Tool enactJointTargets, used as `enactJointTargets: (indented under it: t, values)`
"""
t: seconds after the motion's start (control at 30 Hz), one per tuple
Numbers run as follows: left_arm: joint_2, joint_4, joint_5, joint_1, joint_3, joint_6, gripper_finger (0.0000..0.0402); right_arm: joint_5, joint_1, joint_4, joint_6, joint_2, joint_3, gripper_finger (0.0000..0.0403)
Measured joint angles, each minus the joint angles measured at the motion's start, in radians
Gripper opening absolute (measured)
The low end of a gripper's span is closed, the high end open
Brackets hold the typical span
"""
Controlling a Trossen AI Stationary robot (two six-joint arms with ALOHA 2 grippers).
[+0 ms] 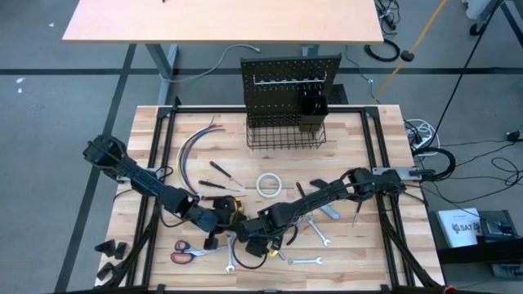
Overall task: Hang tools onto peg board
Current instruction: Put the wrench into the black bin on the peg board
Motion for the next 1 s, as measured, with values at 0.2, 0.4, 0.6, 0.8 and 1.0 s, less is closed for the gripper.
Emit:
enactJointTargets:
  t: [0.2,0.4,0.6,0.8,1.0]
  values:
    - [-0.025,0.000,0.009,-0.028,0.005,-0.071,0.0001,-0.004,-0.003,-0.058,0.001,-0.012,-0.001,0.0153]
    - [0.001,-0.004,0.061,-0.031,0.004,-0.102,0.0001,-0.066,-0.024,-0.084,0.037,-0.011,-0.003,0.0153]
    - [0.008,-0.057,0.066,-0.028,0.004,-0.103,0.0001,-0.085,-0.045,-0.083,0.037,-0.010,-0.004,0.0153]
    - [0.008,-0.070,0.066,-0.023,0.004,-0.099,0.0001,-0.089,-0.046,-0.056,0.034,-0.009,-0.005,0.0153]
    - [0.023,-0.065,0.067,-0.023,0.005,-0.098,0.0001,-0.090,-0.052,-0.038,0.023,-0.008,-0.005,0.0153]
